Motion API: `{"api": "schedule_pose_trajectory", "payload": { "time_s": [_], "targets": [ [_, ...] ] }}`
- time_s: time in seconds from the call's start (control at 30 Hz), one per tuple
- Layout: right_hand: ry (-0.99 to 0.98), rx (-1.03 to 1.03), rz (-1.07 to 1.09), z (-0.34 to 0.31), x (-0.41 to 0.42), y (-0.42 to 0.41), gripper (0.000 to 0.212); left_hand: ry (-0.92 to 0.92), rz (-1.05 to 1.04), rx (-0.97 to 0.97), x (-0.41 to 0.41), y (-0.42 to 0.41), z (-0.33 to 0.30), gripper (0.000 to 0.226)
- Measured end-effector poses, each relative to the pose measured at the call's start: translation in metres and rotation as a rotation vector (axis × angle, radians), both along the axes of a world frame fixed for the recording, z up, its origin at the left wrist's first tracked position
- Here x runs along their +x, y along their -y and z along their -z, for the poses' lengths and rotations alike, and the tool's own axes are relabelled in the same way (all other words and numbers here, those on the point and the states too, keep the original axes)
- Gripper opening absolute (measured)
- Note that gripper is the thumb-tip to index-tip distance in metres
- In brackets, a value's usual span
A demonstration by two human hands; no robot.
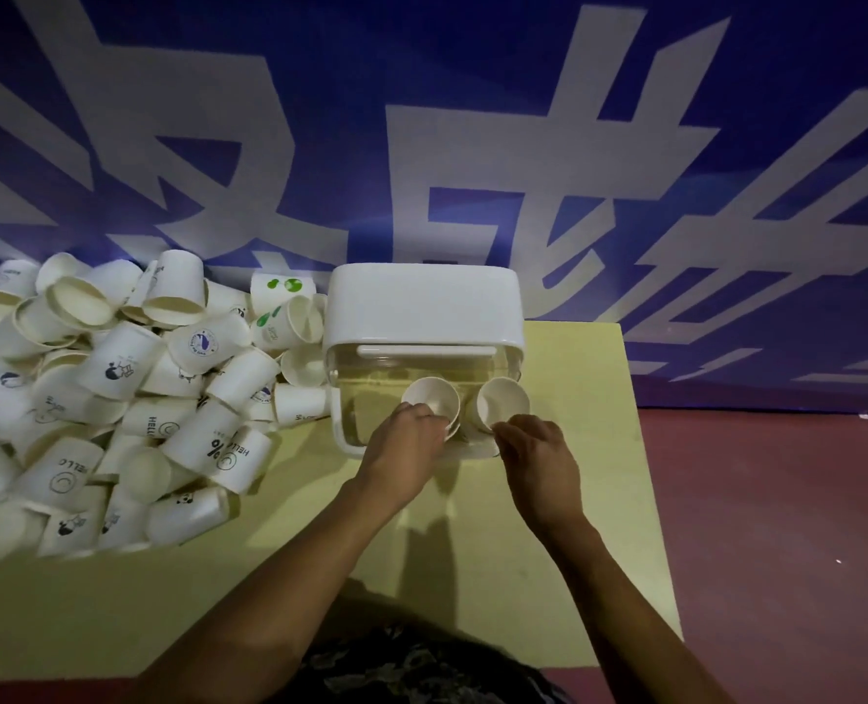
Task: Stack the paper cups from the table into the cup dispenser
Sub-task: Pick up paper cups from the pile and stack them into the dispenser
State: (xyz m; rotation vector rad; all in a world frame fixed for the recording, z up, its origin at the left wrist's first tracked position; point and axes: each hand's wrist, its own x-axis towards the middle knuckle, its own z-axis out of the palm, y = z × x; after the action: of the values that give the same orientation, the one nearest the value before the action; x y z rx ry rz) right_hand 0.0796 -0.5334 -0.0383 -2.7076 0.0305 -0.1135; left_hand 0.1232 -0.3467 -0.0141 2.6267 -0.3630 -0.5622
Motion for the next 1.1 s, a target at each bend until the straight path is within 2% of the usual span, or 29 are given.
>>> {"api": "schedule_pose_trajectory", "payload": {
  "time_s": [0.1,0.17,0.4,0.47,0.57,0.67,0.97,1.1],
  "targets": [
    [-0.028,-0.089,-0.092,0.013,0.012,0.003,0.007,0.003,0.053,0.086,0.008,0.01,0.014,0.026],
    [-0.046,-0.119,-0.13,0.018,0.02,0.002,0.01,0.009,0.049,0.107,0.012,0.016,0.019,0.022],
    [-0.093,-0.217,-0.208,0.019,0.03,0.004,0.01,0.062,-0.054,0.012,0.004,0.016,0.021,0.028],
    [-0.079,-0.189,-0.185,0.018,0.028,0.002,0.002,0.139,-0.076,-0.046,-0.003,0.009,0.016,0.028],
    [0.008,-0.047,-0.125,0.008,0.02,-0.012,0.016,0.209,-0.142,-0.09,-0.013,-0.01,0.008,0.027],
    [0.05,0.056,-0.187,-0.004,0.01,-0.043,0.009,0.227,-0.201,-0.089,-0.027,-0.042,0.006,0.023],
    [-0.244,0.132,-0.42,0.016,-0.018,-0.18,0.019,0.134,-0.496,0.063,-0.08,-0.2,0.02,0.019],
    [-0.321,0.135,-0.469,0.024,-0.032,-0.244,0.024,0.15,-0.532,0.102,-0.092,-0.271,0.031,0.025]
  ]
}}
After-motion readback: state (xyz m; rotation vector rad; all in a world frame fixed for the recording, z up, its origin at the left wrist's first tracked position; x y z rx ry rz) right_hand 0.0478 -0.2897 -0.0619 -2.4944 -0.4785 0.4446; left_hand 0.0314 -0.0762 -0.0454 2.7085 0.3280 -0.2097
